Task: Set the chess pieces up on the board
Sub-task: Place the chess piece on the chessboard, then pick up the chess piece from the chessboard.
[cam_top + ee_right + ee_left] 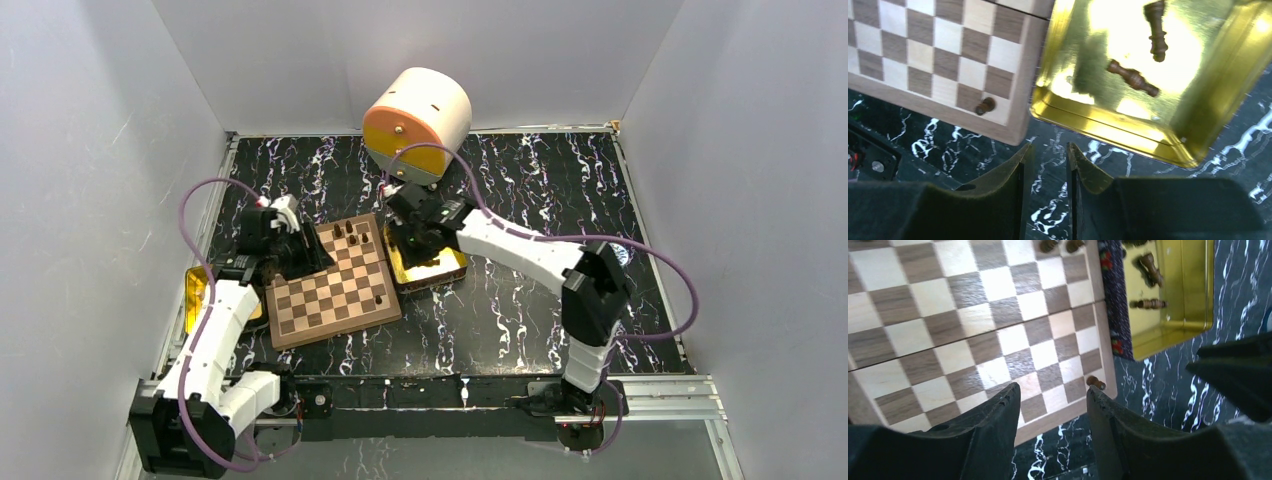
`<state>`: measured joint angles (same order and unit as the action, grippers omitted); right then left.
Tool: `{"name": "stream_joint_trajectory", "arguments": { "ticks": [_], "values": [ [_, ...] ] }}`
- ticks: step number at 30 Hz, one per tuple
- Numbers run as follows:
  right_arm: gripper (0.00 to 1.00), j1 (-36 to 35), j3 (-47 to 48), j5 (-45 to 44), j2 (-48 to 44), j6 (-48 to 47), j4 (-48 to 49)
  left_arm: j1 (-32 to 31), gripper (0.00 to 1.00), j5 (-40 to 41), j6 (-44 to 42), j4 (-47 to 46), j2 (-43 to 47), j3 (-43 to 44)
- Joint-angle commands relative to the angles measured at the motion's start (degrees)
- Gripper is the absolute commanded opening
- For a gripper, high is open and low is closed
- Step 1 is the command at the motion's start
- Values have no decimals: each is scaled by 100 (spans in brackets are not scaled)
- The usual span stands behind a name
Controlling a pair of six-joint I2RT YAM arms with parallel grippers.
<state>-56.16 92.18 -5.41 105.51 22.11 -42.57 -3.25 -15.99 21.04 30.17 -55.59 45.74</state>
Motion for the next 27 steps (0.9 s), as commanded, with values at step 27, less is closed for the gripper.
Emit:
{"name": "stream_joint_trajectory", "arguments": {
  "ticks": [27],
  "values": [
    [36, 1303, -2496, 283, -2121, -128, 1691, -3946, 32, 2637, 1456, 86, -2034, 793]
  ]
}}
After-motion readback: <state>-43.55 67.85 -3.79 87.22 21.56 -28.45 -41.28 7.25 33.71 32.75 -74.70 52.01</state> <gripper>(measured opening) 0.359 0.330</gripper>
